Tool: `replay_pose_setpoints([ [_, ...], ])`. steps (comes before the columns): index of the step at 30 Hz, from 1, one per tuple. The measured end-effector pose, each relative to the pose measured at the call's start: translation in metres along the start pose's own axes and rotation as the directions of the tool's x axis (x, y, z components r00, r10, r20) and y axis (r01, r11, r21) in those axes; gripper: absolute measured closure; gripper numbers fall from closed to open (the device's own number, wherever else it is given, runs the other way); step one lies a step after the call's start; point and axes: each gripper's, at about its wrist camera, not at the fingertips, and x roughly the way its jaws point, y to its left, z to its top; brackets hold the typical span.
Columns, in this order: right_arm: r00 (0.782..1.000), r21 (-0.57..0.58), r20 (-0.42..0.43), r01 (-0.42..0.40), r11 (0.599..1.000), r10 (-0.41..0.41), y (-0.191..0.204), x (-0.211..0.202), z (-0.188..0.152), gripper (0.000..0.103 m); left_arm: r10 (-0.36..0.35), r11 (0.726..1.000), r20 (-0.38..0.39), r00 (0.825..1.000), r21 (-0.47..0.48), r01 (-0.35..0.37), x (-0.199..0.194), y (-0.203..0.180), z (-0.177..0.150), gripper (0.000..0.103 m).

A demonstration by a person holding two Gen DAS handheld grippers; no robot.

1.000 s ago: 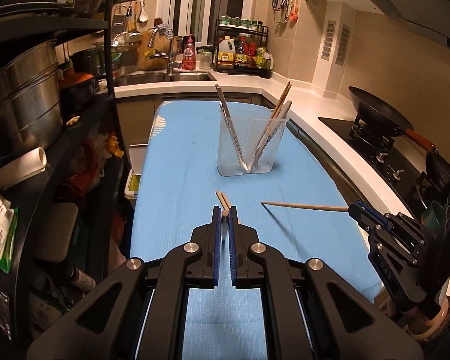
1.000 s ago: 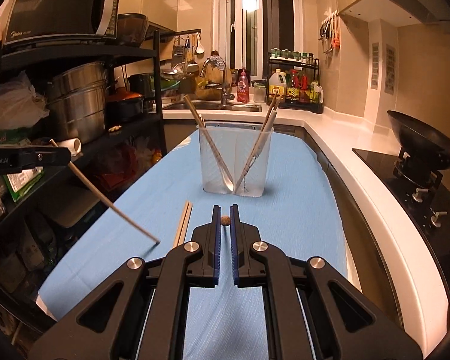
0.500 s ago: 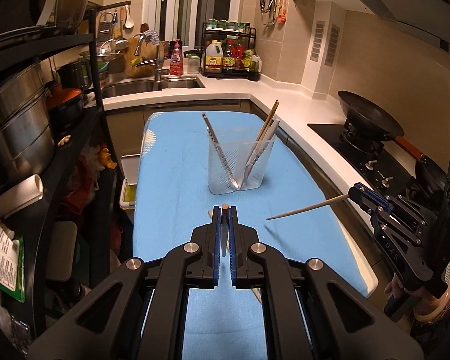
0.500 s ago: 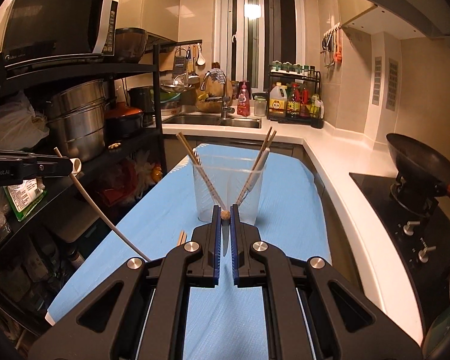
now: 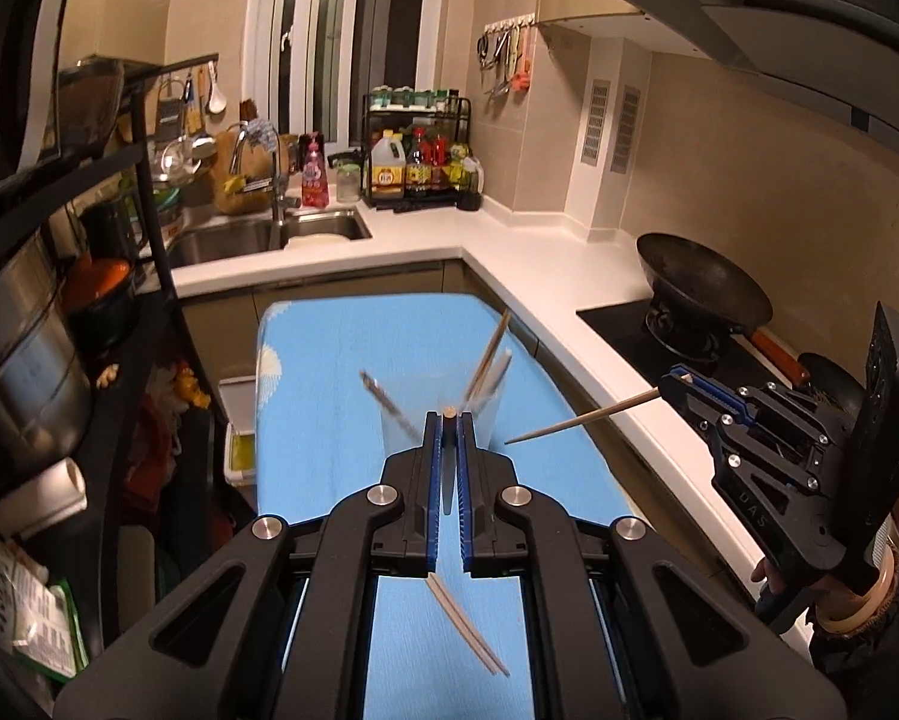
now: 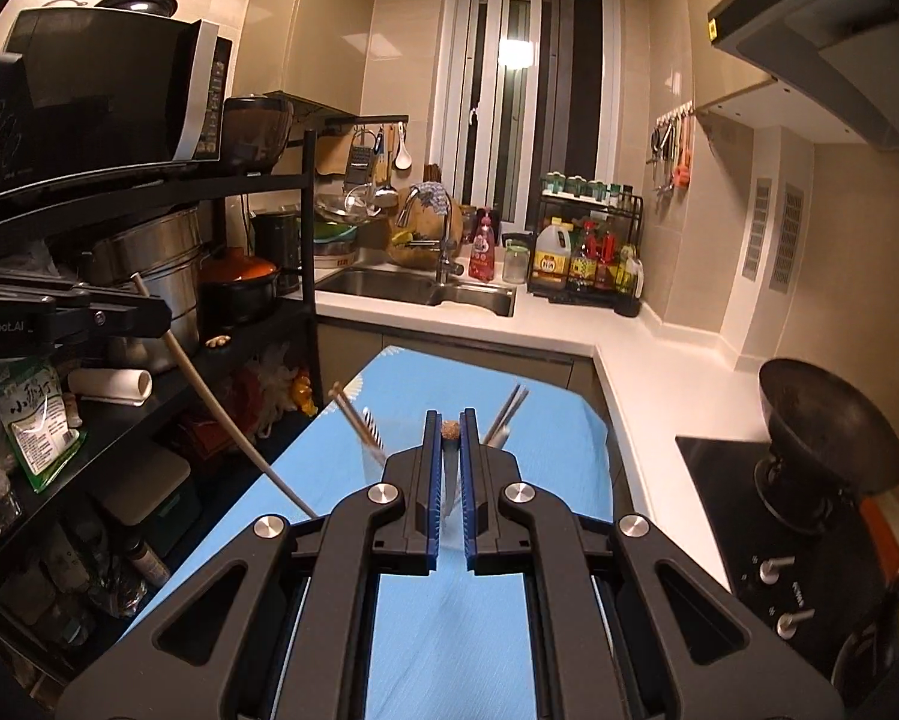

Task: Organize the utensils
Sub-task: 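Lift both held chopsticks and carry them over the clear container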

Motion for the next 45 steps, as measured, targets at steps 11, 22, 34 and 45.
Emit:
replay_pose_setpoints([
  [11,1.0,-0.044,-0.007,0.009,0.999,-0.009,-0.003,0.051,0.049,0.097,0.015,1.0,0.048,0.999,0.017,-0.016,0.04,0.001,0.063,0.098],
  [22,0.999,-0.037,0.048,-0.002,0.999,0.004,-0.012,0.083,0.077,0.097,0.019,1.0,0.001,1.0,0.024,-0.019,0.107,0.018,0.08,0.098],
  [34,1.0,-0.005,-0.013,-0.007,1.0,0.007,-0.02,0.13,0.06,0.097,0.019,0.999,-0.046,0.999,0.03,-0.018,0.143,0.023,0.079,0.098],
  [45,0.996,0.039,-0.08,-0.022,0.999,0.025,-0.028,0.165,0.033,0.097,0.062,0.997,-0.109,0.992,0.053,-0.057,0.184,0.029,0.062,0.098],
])
